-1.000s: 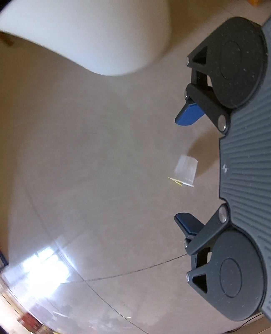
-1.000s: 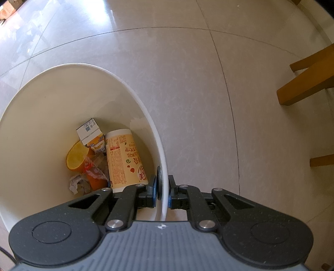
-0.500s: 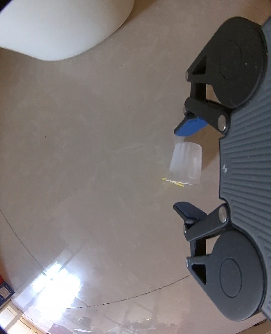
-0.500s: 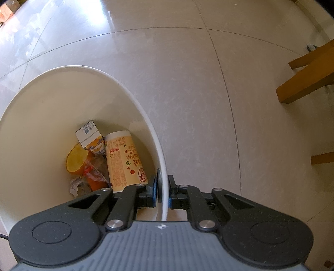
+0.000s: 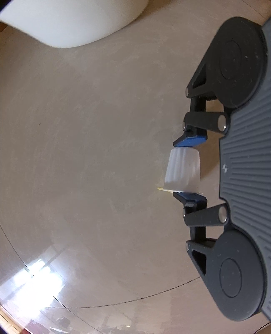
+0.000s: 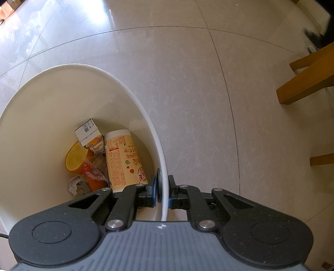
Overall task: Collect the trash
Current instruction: 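Move the left gripper to the clear plastic cup and grasp it, then carry the plastic cup over the bin and open the left gripper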
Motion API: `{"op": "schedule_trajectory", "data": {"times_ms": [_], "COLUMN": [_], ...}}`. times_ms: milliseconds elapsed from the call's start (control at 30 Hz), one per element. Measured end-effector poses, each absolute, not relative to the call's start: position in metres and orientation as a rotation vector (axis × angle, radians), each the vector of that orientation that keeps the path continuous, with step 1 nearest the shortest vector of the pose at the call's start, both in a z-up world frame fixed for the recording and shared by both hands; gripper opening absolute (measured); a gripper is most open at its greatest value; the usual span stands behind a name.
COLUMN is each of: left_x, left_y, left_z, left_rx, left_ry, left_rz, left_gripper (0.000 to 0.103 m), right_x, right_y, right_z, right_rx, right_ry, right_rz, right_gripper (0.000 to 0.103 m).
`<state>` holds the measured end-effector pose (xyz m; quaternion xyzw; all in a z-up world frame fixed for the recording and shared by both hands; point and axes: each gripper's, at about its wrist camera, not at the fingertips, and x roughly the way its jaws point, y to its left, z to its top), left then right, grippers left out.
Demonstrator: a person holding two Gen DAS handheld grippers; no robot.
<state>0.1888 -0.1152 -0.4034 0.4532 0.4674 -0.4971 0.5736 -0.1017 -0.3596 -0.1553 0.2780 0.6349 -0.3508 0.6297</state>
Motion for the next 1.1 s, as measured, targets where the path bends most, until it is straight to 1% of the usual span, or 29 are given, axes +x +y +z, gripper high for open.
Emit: {"op": "schedule_trajectory", "data": {"times_ms": [267, 600, 800, 1100], "left_x": [0.191, 0.193, 0.177, 0.130], "left_y": [-0.126, -0.132, -0.144, -0.172], "left_z": [-0.387, -0.325, -0.265, -0.155], "left_rx": [1.067, 0.974, 0.966, 0.877], "left_ry": [1.094, 1.127, 1.153, 1.098], "left_rz": [-1.139, -1.088, -1.118, -1.330], "left_gripper": [0.043, 0.043, 0.043, 0.043], "right_x": [-0.102, -0.102, -0.102, -0.102], "right_y": [-0.359, -0.361, -0.362, -0.361], "right_z": [-0.155, -0.157, -0.157, -0.157], "right_rx": [0.641, 0.645, 0.660, 0.647], "right_ry": [1.453, 1.464, 1.463, 1.467], "right_rz": [-0.810, -0.802, -0.808, -0.801], "right_gripper": [0.012, 0.012, 0.012, 0.012]}}
